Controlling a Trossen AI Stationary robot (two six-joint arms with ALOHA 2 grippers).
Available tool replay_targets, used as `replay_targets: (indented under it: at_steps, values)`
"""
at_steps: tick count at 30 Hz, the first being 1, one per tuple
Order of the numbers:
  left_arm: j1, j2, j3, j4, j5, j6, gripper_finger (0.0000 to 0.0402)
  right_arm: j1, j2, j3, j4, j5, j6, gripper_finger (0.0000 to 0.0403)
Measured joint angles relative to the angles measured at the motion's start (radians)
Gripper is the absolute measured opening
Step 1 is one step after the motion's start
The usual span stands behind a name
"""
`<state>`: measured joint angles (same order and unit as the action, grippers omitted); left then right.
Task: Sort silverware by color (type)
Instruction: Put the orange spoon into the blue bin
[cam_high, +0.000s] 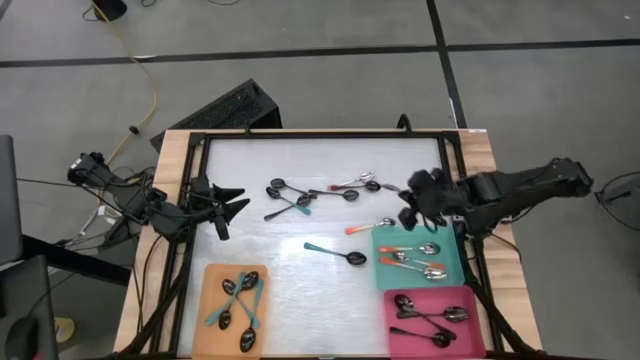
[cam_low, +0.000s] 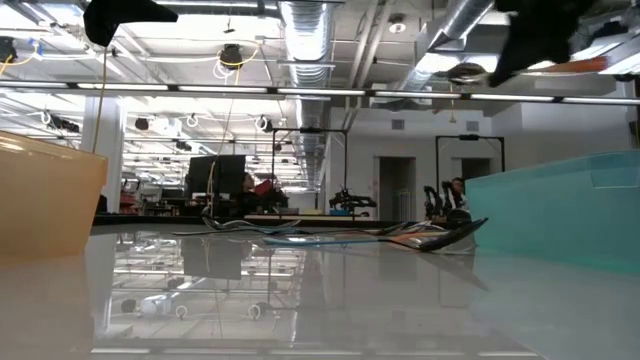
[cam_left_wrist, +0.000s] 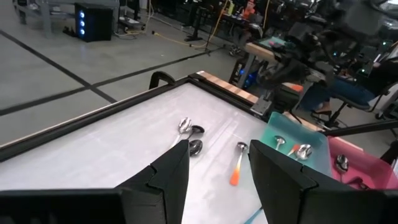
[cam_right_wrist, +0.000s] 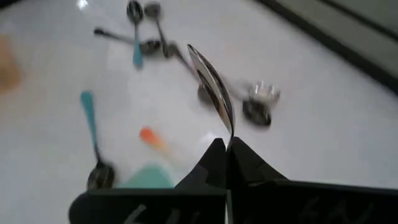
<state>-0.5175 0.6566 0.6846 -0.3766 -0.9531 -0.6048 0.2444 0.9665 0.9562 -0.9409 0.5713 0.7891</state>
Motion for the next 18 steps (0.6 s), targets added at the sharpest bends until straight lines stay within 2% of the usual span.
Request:
replay_targets:
  at_steps: [4,8,13,18]
  values:
    - [0.0,0.0,0.0,0.0,-0.001,0.027,0.0151,0.179,0.004,-0.004,-0.121,0.026,0.231,0.0007]
    - [0.006,0.0,0.0,0.0,-0.002,0.031,0.0151,0.351,0.031,-0.054,-0.123,0.06,0.429,0.0008]
    - [0.035,0.0,0.0,0.0,-0.003,0.031,0.0151,0.535,0.131,-0.131,-0.108,0.1,0.68,0.0008]
    - [0.091,0.0,0.0,0.0,-0.004,0.073,0.0151,0.646,0.281,-0.177,-0.085,0.108,0.847,0.0008]
